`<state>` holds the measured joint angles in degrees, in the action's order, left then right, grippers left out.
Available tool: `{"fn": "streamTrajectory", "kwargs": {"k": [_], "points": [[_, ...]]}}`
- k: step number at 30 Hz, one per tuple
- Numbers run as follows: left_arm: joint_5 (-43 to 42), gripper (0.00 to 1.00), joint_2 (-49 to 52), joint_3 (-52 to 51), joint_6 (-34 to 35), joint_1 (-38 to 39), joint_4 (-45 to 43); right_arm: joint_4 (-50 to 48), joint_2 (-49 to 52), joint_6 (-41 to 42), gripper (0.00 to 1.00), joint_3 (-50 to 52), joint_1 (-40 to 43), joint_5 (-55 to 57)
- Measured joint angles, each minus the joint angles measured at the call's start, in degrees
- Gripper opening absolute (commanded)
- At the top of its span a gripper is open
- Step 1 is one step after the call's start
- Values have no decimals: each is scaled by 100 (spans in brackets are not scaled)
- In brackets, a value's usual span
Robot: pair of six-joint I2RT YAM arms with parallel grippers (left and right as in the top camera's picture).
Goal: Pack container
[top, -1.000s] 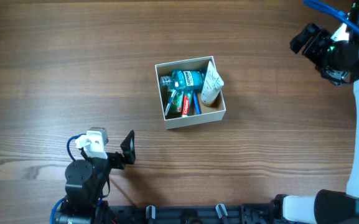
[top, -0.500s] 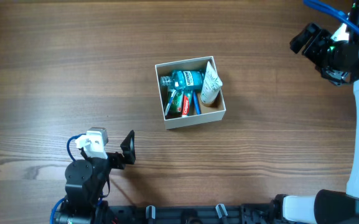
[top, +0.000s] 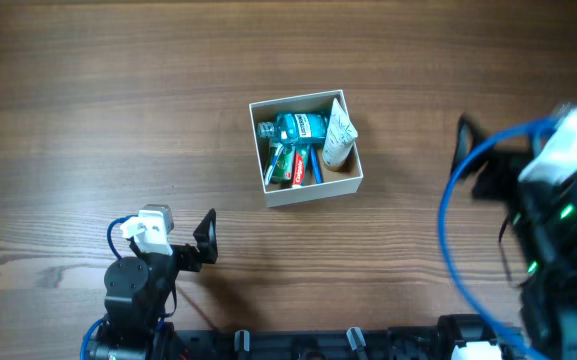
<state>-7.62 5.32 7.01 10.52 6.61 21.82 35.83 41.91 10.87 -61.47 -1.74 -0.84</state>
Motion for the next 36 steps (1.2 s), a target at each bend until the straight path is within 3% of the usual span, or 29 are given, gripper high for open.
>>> {"fn": "streamTrajectory", "kwargs": {"k": [2,5,13,36], "points": [[0,100,-4,0,2,0,-9,-719,-1080,-74,100,1585,0,0],[0,100,-4,-2,0,0,-4,-863,-2463,-90,100,3394,0,-70],[0,100,-2,-2,0,0,-2,-1346,-3713,-17,100,5337,0,-411],[0,100,-4,-2,0,0,-2,-1528,-3740,83,100,5390,0,-431]]}}
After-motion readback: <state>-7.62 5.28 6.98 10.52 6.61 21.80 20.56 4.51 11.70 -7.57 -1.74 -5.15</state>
